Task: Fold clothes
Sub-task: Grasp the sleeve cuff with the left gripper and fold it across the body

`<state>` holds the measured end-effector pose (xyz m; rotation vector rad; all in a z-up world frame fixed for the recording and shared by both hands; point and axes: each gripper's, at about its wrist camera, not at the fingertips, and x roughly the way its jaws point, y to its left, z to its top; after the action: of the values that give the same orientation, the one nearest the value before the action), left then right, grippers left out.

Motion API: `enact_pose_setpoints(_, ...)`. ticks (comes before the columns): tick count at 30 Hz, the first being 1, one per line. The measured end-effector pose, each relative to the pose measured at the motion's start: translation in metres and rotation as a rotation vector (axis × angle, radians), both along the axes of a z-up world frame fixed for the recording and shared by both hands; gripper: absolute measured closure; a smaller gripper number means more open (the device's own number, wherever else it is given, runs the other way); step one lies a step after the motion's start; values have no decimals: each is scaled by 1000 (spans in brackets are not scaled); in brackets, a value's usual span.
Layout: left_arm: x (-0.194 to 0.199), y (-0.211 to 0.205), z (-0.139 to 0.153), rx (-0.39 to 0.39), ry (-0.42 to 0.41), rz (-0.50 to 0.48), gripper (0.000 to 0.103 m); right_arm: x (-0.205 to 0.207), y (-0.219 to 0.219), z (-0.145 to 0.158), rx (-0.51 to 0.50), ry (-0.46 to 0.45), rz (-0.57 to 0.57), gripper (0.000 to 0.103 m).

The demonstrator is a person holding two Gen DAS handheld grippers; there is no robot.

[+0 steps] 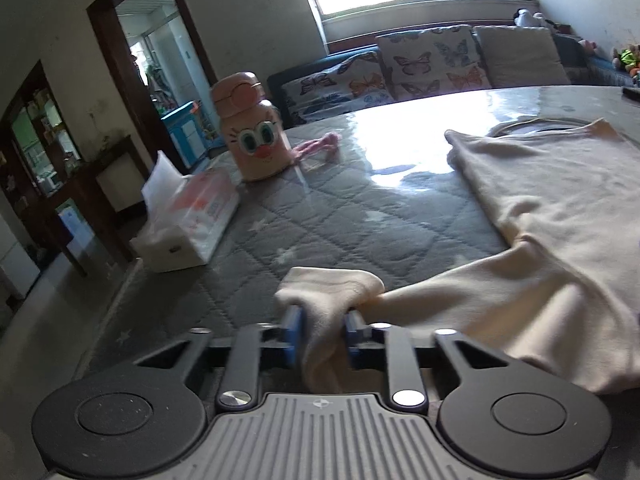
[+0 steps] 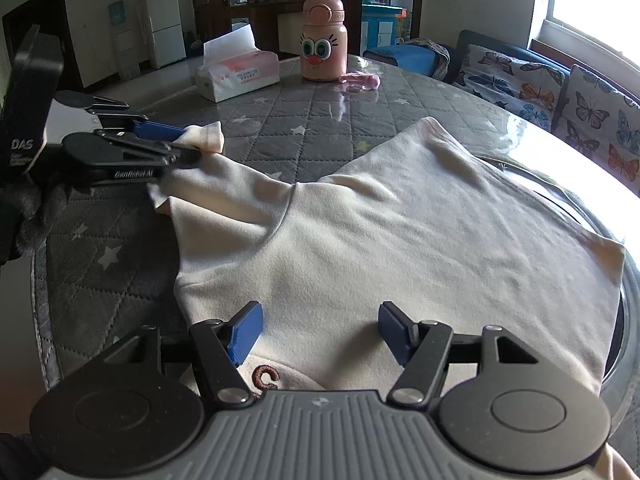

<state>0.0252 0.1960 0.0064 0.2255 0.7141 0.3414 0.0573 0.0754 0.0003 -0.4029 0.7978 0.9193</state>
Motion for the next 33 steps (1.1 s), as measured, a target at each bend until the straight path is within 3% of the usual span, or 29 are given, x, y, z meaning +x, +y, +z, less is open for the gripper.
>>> enact_pose_setpoints(8,-19,34,33,-77,-179,103,97,1,1,0,-1,1,3,34)
enact_pose_setpoints(14,-20,51,10,-100,-84,193,92,1,2,-1,-1,2,6,33)
enact_pose_setpoints(17,-23,61,0,-111,-50,240,84,0,2,0,-3,1,8,33)
enact_pose_setpoints(21,-26,62,7,-108,-71,229,61,0,4,3,7,1,8,33)
enact_pose_setpoints(22,-26,61,9,-104,-74,223,60,0,4,4,13,0,8,33)
enact_pose_setpoints(25,-18,62,3,-85,-51,214,61,-3,9,7,25,-2,17,33)
enact_pose_setpoints(33,-3,65,-8,-42,-22,188,82,4,29,14,48,-21,2,33)
